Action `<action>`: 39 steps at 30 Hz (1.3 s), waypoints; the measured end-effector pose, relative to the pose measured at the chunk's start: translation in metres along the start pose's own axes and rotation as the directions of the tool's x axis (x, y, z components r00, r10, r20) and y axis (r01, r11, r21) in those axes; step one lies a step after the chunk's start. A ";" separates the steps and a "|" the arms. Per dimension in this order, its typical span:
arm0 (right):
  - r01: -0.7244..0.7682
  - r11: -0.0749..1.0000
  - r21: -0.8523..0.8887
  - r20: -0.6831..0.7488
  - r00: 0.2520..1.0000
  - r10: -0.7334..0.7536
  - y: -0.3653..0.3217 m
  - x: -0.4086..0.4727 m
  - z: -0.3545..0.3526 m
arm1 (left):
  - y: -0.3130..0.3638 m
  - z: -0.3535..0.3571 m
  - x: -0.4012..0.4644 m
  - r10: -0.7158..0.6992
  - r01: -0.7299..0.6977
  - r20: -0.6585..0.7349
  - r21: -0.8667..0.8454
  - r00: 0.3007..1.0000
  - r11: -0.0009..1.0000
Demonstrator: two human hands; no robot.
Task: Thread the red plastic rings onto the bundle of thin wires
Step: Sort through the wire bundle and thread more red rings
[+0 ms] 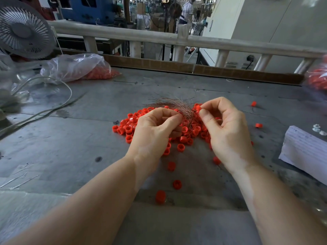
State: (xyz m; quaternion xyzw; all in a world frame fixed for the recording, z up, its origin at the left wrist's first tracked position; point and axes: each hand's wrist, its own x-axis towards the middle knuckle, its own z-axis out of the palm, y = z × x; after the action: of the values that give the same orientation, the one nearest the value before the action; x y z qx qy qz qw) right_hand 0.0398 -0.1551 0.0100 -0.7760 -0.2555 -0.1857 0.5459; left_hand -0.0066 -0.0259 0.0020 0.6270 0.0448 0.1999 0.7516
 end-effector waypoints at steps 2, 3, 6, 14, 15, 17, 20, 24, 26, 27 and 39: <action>-0.044 0.992 -0.121 -0.033 0.999 0.041 0.003 0.000 -0.003 | -0.002 -0.002 0.002 0.009 -0.008 -0.055 0.010 0.998 1.000; -0.063 0.974 -0.218 -0.009 0.998 0.062 0.005 0.000 -0.003 | -0.002 -0.003 0.002 0.010 -0.009 -0.074 0.012 0.997 1.000; -0.047 0.859 -0.510 0.178 0.971 0.159 0.011 -0.003 0.000 | -0.003 -0.003 0.003 0.019 -0.016 -0.093 0.024 0.995 1.000; 0.040 0.872 -0.487 0.052 0.999 -0.017 0.002 -0.002 -0.003 | -0.005 -0.004 0.004 0.010 -0.006 -0.061 0.050 0.998 0.999; 0.084 0.898 -0.432 0.033 0.996 -0.078 -0.001 -0.002 -0.002 | -0.005 -0.004 0.004 0.012 -0.009 -0.052 0.052 0.999 0.999; 0.158 0.928 -0.338 0.074 0.987 -0.141 -0.005 -0.004 0.000 | -0.004 -0.004 0.003 0.019 -0.017 -0.028 0.057 0.999 0.998; 0.196 0.947 -0.255 0.170 0.973 -0.156 -0.006 -0.006 0.004 | -0.003 -0.003 0.001 0.031 -0.031 0.006 0.071 1.000 0.997; 0.209 0.951 -0.226 0.132 0.974 -0.183 -0.004 -0.006 0.003 | -0.002 -0.003 0.000 0.044 -0.047 0.026 0.103 0.999 0.994; 0.209 0.951 -0.229 0.102 0.976 -0.190 -0.003 -0.005 0.002 | -0.001 -0.002 -0.001 0.047 -0.050 0.030 0.106 0.998 0.993; 0.211 0.948 -0.238 0.090 0.977 -0.194 -0.003 -0.005 0.002 | -0.001 -0.002 -0.001 0.044 -0.047 0.026 0.101 0.999 0.994; 0.291 0.886 -0.361 0.119 0.957 -0.266 -0.002 -0.005 0.001 | 0.001 -0.002 -0.002 0.054 -0.057 0.021 0.163 0.998 0.985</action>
State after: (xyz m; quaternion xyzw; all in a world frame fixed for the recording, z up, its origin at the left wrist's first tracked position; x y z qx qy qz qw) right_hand 0.0349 -0.1551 0.0081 -0.8268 -0.3418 -0.2817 0.3467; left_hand -0.0094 -0.0249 0.0022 0.6892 0.0373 0.2110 0.6921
